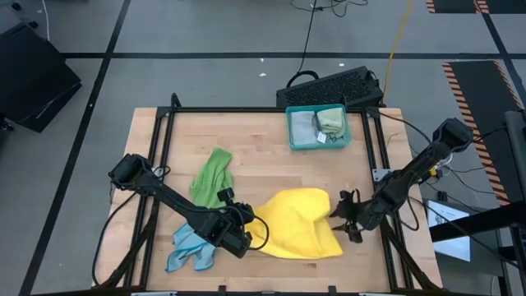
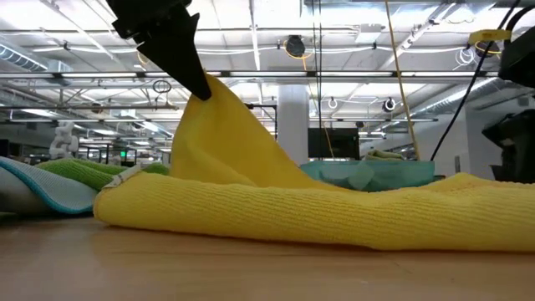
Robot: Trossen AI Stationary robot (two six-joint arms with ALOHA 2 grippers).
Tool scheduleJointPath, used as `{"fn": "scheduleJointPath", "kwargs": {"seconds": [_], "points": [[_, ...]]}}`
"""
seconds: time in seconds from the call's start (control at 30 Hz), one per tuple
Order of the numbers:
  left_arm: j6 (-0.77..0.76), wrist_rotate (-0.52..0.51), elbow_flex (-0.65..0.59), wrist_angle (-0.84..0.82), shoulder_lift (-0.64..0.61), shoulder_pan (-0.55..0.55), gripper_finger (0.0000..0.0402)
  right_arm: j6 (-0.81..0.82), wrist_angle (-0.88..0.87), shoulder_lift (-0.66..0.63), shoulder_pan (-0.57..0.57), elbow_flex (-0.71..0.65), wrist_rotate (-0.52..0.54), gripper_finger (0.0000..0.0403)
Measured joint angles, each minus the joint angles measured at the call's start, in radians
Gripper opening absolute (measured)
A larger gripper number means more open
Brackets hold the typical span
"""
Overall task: Fold microfiber towels
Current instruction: Fold the yellow microfiber cloth
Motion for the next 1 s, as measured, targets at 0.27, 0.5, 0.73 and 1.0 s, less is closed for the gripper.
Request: {"fn": "scheduleJointPath", "kwargs": {"seconds": [0.27, 0.5, 0.73, 1.0], "points": [[-0.011, 0.006, 0.000, 0.034, 0.000, -0.002, 0.0005, 0.411, -0.292, -0.046, -0.002, -0.001, 0.221, 0.0201], [-0.028, 0.008, 0.000, 0.049, 0.000, -0.006, 0.0012, 0.718, -0.238, -0.047, -0.054, -0.082, 0.233, 0.0201], [-0.029, 0.007, 0.000, 0.051, 0.000, -0.006, 0.0012, 0.661, 0.197, -0.045, -0.095, -0.207, 0.163, 0.0201], [-0.014, 0.001, 0.000, 0.088, 0.000, -0.006, 0.0006, 0.687, 0.217, -0.031, -0.238, -0.237, 0.046, 0.0201]]}}
